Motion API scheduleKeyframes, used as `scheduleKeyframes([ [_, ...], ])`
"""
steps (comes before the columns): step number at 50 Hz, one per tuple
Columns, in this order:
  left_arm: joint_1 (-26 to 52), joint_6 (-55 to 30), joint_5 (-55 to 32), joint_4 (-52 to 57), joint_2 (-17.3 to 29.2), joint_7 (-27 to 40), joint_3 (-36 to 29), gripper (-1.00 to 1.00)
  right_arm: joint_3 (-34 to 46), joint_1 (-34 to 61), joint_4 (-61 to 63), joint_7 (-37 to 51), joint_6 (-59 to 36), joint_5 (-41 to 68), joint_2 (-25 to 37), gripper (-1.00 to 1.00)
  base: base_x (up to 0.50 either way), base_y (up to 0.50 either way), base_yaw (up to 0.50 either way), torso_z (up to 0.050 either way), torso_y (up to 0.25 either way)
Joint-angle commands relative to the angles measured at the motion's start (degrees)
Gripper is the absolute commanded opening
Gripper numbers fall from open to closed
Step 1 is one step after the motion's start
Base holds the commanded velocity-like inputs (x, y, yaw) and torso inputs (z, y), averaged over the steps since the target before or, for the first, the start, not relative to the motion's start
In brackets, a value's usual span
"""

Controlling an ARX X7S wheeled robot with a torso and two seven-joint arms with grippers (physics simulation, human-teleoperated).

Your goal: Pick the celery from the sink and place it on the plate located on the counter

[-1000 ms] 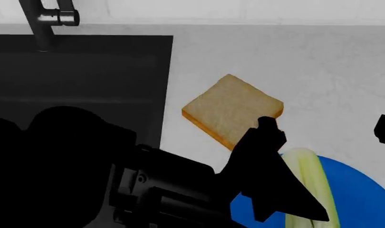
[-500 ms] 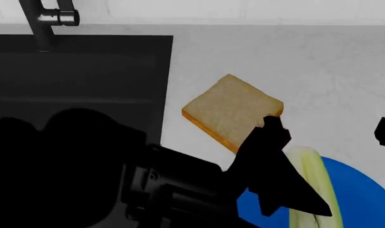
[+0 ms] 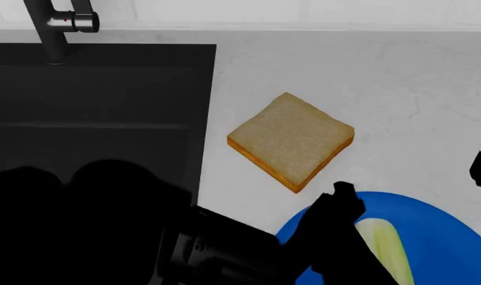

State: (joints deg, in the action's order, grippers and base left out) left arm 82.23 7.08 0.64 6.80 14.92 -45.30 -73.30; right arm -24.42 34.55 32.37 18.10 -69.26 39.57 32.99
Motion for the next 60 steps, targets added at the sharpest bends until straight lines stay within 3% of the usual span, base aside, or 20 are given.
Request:
scheduleKeyframes([
  [1,-0.61,-1.62,-2.68,1.14,0.94,-0.9,-0.77,-1.0,-0.16,-0.53,0.11,0.07,0.27,0.17,0.04,1.0,0.0,0.0,0.0,0.0,0.0],
  [54,-3.18,-2.39,-1.3,0.13,2.02,-0.27,-3.76,-1.0,0.37,-1.98,-1.39,-0.06,2.84,0.04,-0.01,1.0,0.0,0.0,0.0,0.0,0.0],
  [55,-3.16,-2.69,-1.27,0.16,1.99,-0.1,-3.65,1.0,0.33,-1.91,-1.35,-0.01,2.74,0.12,0.0,1.0,0.0,0.0,0.0,0.0,0.0],
  [60,-3.18,-2.7,-1.12,-0.13,1.92,0.02,-3.75,1.0,0.6,-2.05,-1.67,-0.05,3.25,-0.07,-0.11,1.0,0.0,0.0,0.0,0.0,0.0],
])
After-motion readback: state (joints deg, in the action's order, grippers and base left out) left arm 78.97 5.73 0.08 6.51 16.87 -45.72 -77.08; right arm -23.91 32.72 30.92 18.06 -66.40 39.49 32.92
